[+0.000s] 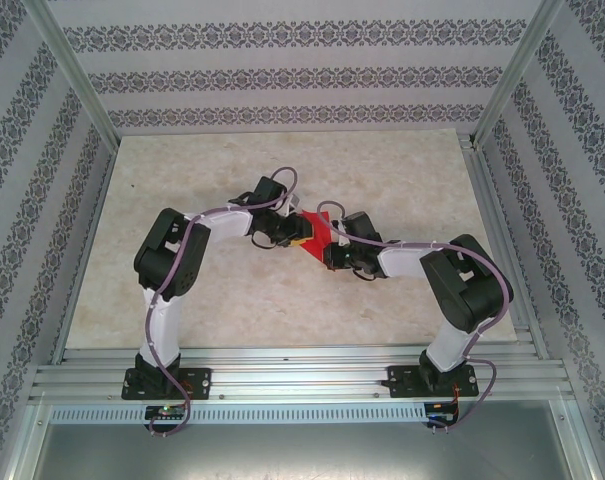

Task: Fold a paper plane with a square sheet of paper (fold left side to right side)
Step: Fourth fold the wing at the center of the table.

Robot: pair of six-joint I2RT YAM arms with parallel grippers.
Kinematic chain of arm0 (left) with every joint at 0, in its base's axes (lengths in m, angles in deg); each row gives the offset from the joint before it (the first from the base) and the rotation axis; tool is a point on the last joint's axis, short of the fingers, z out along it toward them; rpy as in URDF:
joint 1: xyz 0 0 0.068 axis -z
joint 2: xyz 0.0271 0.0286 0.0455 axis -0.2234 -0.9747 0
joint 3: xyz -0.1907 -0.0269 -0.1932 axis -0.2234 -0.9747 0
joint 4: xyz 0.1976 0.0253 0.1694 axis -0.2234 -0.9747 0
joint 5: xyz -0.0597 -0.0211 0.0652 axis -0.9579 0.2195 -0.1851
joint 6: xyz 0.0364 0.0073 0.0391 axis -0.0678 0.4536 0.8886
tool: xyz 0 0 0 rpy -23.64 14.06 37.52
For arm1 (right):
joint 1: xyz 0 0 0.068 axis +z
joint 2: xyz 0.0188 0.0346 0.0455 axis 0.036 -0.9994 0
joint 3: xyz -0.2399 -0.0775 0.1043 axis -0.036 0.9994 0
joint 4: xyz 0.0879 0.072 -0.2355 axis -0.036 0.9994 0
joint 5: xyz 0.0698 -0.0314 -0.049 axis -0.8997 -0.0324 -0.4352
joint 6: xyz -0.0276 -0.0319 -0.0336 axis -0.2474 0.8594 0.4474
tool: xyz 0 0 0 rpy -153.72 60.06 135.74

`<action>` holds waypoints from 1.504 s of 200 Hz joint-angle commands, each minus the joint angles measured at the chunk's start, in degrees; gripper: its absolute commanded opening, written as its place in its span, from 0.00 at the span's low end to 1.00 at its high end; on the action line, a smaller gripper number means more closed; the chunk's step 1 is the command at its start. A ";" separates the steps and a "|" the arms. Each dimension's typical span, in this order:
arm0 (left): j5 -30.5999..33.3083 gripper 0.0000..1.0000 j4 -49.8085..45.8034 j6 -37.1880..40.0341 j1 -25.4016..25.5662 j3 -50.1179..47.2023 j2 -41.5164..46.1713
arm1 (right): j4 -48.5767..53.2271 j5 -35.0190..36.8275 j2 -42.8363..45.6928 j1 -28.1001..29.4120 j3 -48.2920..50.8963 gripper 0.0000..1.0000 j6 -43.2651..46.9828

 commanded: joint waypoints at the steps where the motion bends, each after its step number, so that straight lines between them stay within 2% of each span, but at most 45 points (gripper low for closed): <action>1: -1.13 0.34 0.27 -0.08 1.12 3.76 -1.87 | -0.72 -2.31 -1.13 -1.10 1.73 0.09 -1.87; 64: 0.31 0.33 -1.51 -1.03 1.90 7.32 -6.11 | -0.69 -4.61 -0.94 -2.32 1.00 0.12 -2.74; 143: 1.46 0.31 -1.40 -1.46 1.87 7.13 -6.80 | 1.38 -11.61 2.31 -6.38 -1.77 0.29 -5.02; 217: 1.43 0.31 -1.27 -1.49 1.86 7.39 -6.85 | 6.98 -7.83 1.97 -5.94 -4.47 0.35 -0.55; 301: 1.32 0.31 -1.24 -1.26 1.87 7.31 -6.69 | 10.81 -7.35 -1.30 -5.02 -8.58 0.34 1.61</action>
